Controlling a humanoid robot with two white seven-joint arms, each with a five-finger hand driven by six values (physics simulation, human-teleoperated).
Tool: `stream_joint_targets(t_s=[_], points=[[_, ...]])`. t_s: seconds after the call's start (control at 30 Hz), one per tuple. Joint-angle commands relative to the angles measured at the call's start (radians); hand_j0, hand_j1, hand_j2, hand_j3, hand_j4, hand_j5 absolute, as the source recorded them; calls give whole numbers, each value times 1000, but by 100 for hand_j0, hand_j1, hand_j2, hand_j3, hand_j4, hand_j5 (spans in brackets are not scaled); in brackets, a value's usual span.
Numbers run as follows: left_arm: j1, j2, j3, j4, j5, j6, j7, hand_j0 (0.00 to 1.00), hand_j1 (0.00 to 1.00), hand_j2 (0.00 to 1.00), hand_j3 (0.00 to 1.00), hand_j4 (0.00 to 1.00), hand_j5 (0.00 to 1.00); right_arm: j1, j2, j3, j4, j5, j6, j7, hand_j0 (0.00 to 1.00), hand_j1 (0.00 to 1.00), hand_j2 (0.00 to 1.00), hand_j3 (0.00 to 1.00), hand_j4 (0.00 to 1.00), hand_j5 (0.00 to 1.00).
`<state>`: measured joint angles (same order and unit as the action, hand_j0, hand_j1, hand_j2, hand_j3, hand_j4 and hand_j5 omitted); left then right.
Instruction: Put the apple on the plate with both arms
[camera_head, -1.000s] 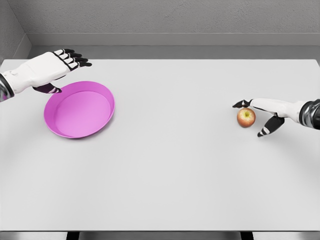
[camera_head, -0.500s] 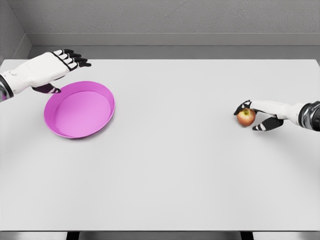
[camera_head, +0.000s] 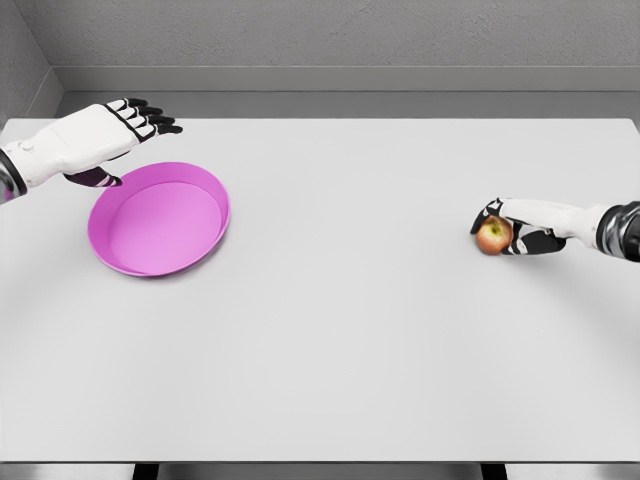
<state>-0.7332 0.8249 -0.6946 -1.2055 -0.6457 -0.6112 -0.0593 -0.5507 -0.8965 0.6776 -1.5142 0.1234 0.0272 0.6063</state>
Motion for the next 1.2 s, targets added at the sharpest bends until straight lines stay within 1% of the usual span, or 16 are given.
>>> stream_joint_targets(t_s=[0.0, 0.23, 0.4, 0.6, 0.67, 1.03, 1.1, 1.17], points=[[0, 0, 1, 0, 6, 0, 1, 100, 100, 100, 100, 100, 100, 0, -1, 0, -1, -2, -1, 5, 43, 43, 43, 43, 43, 43], [0, 3, 1, -5, 11, 0, 3, 100, 100, 100, 100, 100, 100, -6, -1, -12, -9, -2, 0, 5, 43, 43, 43, 43, 43, 43], [5, 0, 0, -5, 9, 0, 1, 100, 100, 100, 100, 100, 100, -29, -2, -15, -9, -2, 2, 5, 43, 43, 43, 43, 43, 43], [2, 5, -2, -5, 11, 0, 1, 100, 100, 100, 100, 100, 100, -37, -1, -36, -14, -2, 0, 5, 43, 43, 43, 43, 43, 43], [0, 5, -2, -5, 9, 0, 1, 100, 100, 100, 100, 100, 100, -35, -1, -55, -32, -2, 0, 5, 43, 43, 43, 43, 43, 43], [-2, 10, 0, 0, 8, 0, 1, 100, 100, 100, 100, 100, 100, -40, 5, -56, -149, -2, -1, 5, 42, 42, 42, 42, 42, 42], [-2, 10, 0, 0, 8, 0, 1, 100, 100, 100, 100, 100, 100, -41, 28, -56, -152, -2, -1, 5, 43, 43, 43, 43, 43, 43], [-2, 10, 0, 0, 8, 0, 1, 100, 100, 100, 100, 100, 100, -41, 30, -56, -172, -2, -1, 5, 43, 43, 43, 43, 43, 43]])
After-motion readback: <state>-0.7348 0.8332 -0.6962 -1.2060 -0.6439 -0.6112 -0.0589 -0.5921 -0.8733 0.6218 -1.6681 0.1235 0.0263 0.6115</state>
